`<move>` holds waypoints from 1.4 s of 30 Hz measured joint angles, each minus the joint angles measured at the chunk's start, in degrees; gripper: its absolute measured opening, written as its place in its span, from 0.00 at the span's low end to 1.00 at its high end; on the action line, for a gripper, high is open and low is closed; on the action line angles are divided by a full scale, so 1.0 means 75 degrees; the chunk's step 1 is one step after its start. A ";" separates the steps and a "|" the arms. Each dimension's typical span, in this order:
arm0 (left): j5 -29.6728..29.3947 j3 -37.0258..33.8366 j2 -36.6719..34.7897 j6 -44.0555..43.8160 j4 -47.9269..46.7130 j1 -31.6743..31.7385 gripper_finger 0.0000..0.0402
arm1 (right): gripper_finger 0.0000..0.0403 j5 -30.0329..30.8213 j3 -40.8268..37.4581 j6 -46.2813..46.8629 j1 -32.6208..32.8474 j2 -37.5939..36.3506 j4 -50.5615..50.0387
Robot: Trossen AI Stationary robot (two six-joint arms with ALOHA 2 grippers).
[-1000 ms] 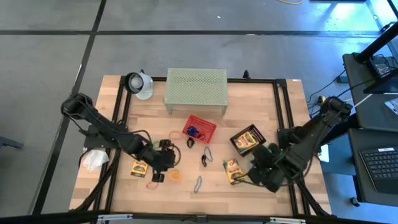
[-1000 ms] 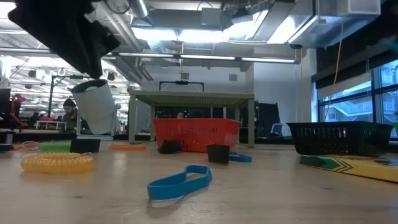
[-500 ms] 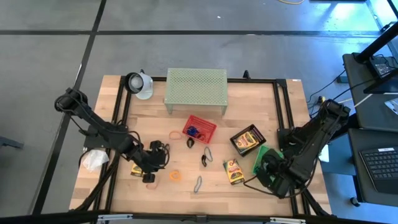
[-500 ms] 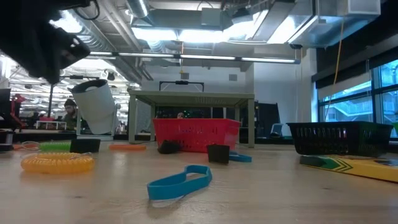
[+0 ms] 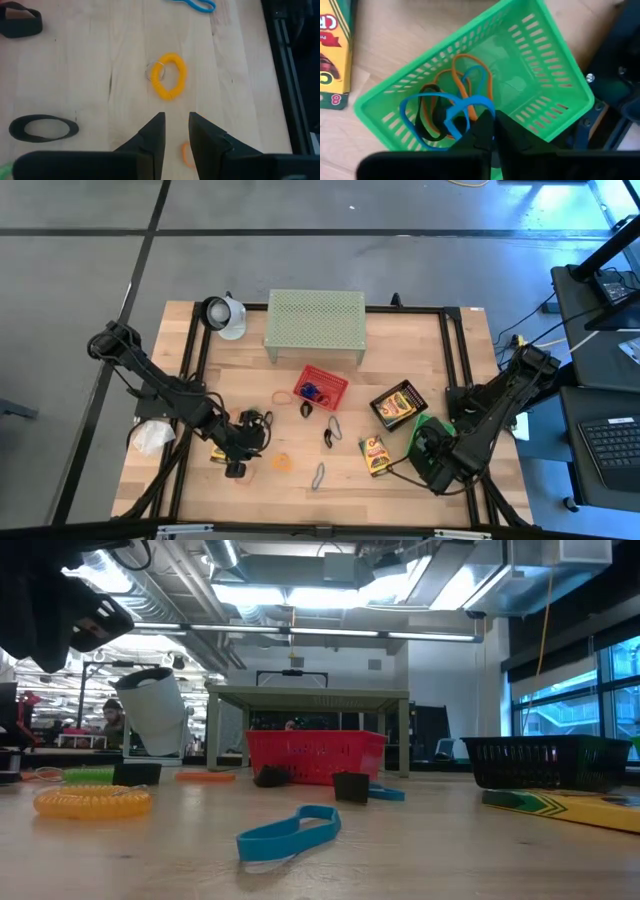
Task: Pick & Place Office Desk Supplies
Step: Put the blue rubber band into the green bin, then put the green spring keychain into the red bin
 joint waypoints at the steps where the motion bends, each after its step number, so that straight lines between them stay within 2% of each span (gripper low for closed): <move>1: 0.0003 0.0000 0.0000 0.0000 0.0002 0.0000 0.20 | 0.06 0.0005 -0.0016 0.0013 0.0000 0.0000 0.0043; 8: 0.0171 0.0000 0.0000 0.0000 -0.0001 0.0013 0.23 | 0.20 0.0112 -0.0024 -0.0093 0.0000 0.0000 0.0107; 15: 0.0232 0.0000 0.0000 0.0052 -0.0003 0.0012 0.24 | 0.41 0.0215 -0.0024 -0.0360 -0.0014 0.0000 0.0168; 20: 0.0318 0.0000 0.0000 0.0058 -0.0003 0.0012 0.23 | 0.50 -0.0134 -0.0024 -0.0268 -0.0047 0.0000 -0.0034; 25: 0.0121 0.0000 0.0000 0.0003 -0.0001 0.0012 0.24 | 0.50 -0.0919 0.0090 -0.0165 -0.0047 -0.0081 -0.0494; 28: 0.0131 0.0000 0.0000 -0.0016 -0.0001 0.0072 0.23 | 0.48 -0.0420 0.0147 0.0046 -0.0048 -0.0104 -0.0565; 32: 0.0128 0.0000 0.0000 -0.0194 -0.0001 0.0082 0.23 | 0.45 0.0192 0.0148 -0.0100 -0.0064 -0.0108 -0.0006; 39: 0.0202 0.0000 0.0000 -0.0344 -0.0001 0.0074 0.23 | 0.39 -0.0579 0.0145 -0.0166 -0.0145 -0.0090 0.0296; 42: 0.0359 0.0000 0.0000 -0.0347 -0.0002 0.0055 0.23 | 0.37 -0.0317 0.0145 -0.0368 -0.0164 -0.0090 0.0658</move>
